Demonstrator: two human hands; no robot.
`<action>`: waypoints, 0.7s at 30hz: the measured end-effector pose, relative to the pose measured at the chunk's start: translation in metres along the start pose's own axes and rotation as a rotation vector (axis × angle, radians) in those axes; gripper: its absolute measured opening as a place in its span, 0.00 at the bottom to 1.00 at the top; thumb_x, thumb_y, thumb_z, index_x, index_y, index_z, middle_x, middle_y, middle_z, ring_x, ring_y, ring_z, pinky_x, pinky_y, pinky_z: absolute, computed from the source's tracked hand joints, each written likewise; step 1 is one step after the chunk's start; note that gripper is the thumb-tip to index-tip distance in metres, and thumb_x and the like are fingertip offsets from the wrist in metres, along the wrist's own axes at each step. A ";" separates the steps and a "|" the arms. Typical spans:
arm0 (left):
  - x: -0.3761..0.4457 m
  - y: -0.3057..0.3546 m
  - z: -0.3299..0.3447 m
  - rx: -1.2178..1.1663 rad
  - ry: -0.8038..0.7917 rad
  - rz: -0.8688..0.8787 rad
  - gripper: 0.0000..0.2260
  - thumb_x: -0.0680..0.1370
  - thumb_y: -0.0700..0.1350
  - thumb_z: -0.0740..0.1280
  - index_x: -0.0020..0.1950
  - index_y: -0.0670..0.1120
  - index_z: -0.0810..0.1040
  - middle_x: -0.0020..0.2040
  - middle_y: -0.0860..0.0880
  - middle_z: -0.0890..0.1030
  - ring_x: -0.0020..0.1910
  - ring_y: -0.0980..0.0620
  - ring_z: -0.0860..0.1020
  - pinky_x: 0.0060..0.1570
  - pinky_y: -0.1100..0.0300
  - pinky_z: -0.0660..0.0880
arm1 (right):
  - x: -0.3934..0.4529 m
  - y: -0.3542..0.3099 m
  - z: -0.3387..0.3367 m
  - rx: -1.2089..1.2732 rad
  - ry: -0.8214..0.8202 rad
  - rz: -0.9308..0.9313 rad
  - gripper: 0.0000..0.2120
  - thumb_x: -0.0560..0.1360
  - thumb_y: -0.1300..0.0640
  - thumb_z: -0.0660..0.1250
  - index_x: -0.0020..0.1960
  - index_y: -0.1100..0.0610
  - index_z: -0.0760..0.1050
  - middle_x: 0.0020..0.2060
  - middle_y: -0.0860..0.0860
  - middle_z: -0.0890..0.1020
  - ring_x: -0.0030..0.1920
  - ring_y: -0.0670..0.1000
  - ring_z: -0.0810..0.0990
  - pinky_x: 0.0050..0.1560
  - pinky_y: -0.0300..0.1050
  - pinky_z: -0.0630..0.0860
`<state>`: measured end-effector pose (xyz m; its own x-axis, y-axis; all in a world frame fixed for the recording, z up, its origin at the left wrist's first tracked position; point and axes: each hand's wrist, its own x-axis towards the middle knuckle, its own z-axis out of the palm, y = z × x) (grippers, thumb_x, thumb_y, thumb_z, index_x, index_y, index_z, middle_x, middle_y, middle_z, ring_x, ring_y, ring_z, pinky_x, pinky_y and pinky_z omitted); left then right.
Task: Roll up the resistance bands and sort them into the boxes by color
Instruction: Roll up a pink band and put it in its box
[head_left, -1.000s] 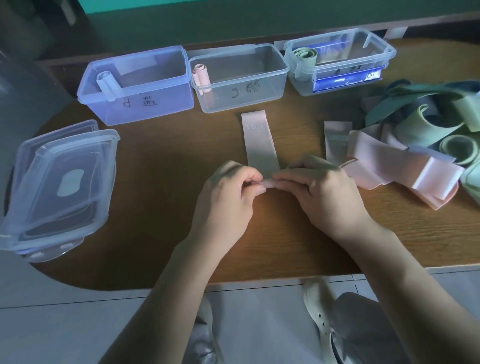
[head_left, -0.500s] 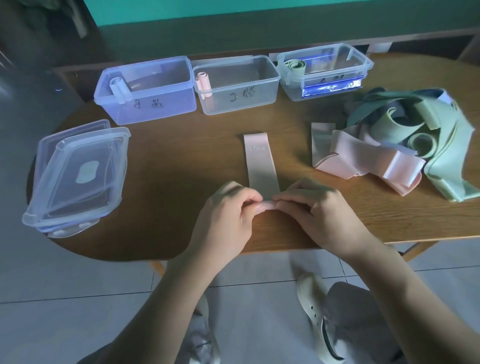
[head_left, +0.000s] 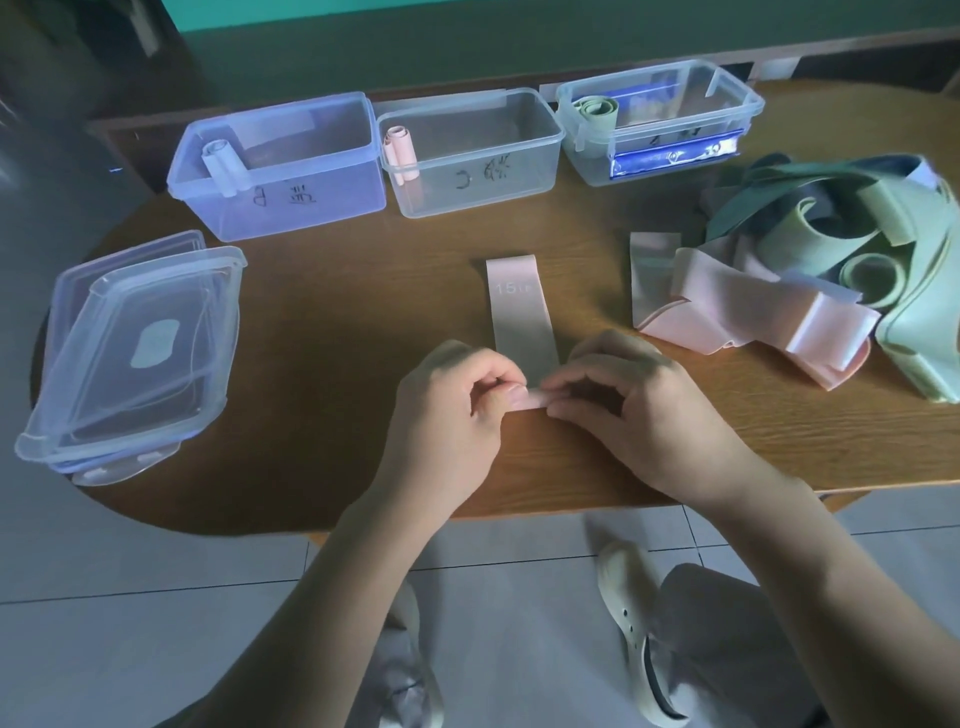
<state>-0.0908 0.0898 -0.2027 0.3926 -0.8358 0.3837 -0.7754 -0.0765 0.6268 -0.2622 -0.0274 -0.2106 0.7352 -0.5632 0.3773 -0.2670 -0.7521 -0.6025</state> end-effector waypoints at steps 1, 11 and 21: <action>0.000 -0.001 0.000 0.009 -0.006 0.020 0.06 0.77 0.38 0.72 0.45 0.49 0.84 0.44 0.55 0.80 0.46 0.58 0.77 0.43 0.66 0.75 | 0.001 0.000 0.000 0.010 0.015 0.009 0.08 0.75 0.50 0.74 0.53 0.48 0.85 0.49 0.44 0.77 0.49 0.46 0.79 0.53 0.45 0.77; 0.010 -0.006 -0.002 0.006 -0.048 0.027 0.03 0.75 0.48 0.76 0.47 0.50 0.86 0.44 0.54 0.81 0.44 0.57 0.78 0.40 0.63 0.75 | 0.012 0.000 0.003 0.021 0.050 0.046 0.11 0.77 0.45 0.71 0.54 0.51 0.84 0.48 0.45 0.76 0.44 0.43 0.77 0.46 0.41 0.76; 0.012 -0.005 0.003 0.014 0.036 -0.015 0.04 0.75 0.48 0.76 0.43 0.49 0.84 0.41 0.55 0.80 0.41 0.57 0.78 0.39 0.66 0.75 | 0.016 0.001 -0.006 0.049 -0.037 -0.006 0.06 0.78 0.52 0.72 0.52 0.53 0.84 0.49 0.44 0.78 0.48 0.45 0.79 0.50 0.39 0.75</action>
<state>-0.0832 0.0787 -0.2031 0.4215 -0.8145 0.3986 -0.7763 -0.0969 0.6229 -0.2546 -0.0390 -0.2015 0.7593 -0.5451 0.3555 -0.2324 -0.7374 -0.6342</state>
